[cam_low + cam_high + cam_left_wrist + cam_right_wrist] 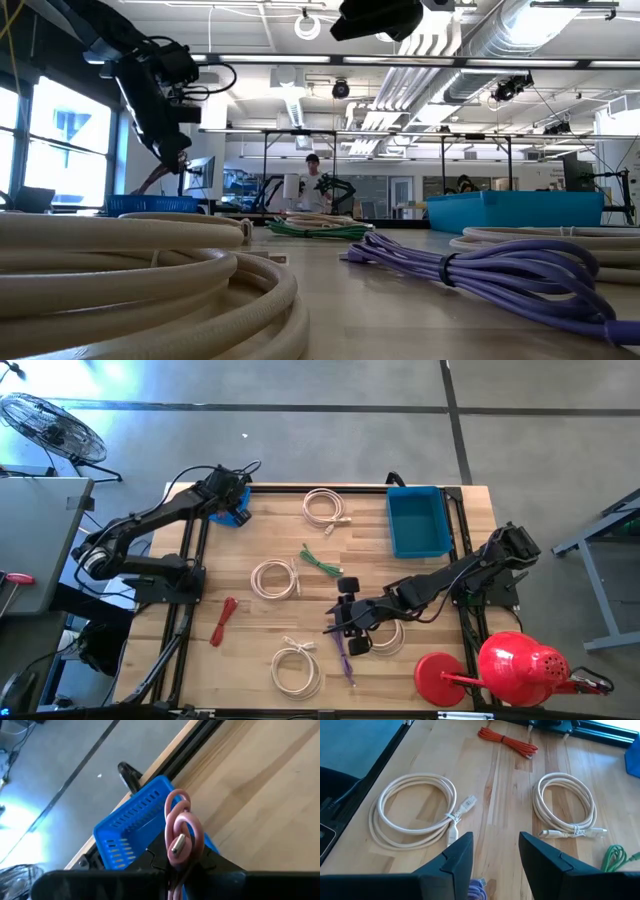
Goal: Pick & Place USB Port
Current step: Put the pink USB cable into the left blue bin
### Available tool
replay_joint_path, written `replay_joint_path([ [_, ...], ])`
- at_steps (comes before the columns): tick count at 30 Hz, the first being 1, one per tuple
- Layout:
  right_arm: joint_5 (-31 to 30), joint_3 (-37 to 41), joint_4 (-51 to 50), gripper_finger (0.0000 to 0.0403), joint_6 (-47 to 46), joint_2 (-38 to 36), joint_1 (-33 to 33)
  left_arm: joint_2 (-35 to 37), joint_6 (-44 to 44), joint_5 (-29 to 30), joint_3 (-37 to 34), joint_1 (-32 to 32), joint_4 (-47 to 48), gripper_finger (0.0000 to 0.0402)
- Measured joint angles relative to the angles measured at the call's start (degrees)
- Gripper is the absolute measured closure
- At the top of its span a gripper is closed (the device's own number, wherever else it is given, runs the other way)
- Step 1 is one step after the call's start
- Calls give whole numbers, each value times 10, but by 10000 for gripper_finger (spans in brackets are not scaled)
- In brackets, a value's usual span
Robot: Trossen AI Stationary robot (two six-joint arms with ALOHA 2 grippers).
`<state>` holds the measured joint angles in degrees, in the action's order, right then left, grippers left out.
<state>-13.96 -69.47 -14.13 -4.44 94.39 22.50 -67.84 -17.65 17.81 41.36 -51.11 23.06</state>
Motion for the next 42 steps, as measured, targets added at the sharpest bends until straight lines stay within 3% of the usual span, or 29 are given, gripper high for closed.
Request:
replay_joint_path([
  [7, 0, 0, -4, 252, -3, 0, 0, -6, -14, 75, 0, 0, 34, 383],
  [42, 7, 0, -3, 253, -1, 0, 0, -7, -41, 55, -9, 1, 58, 350],
])
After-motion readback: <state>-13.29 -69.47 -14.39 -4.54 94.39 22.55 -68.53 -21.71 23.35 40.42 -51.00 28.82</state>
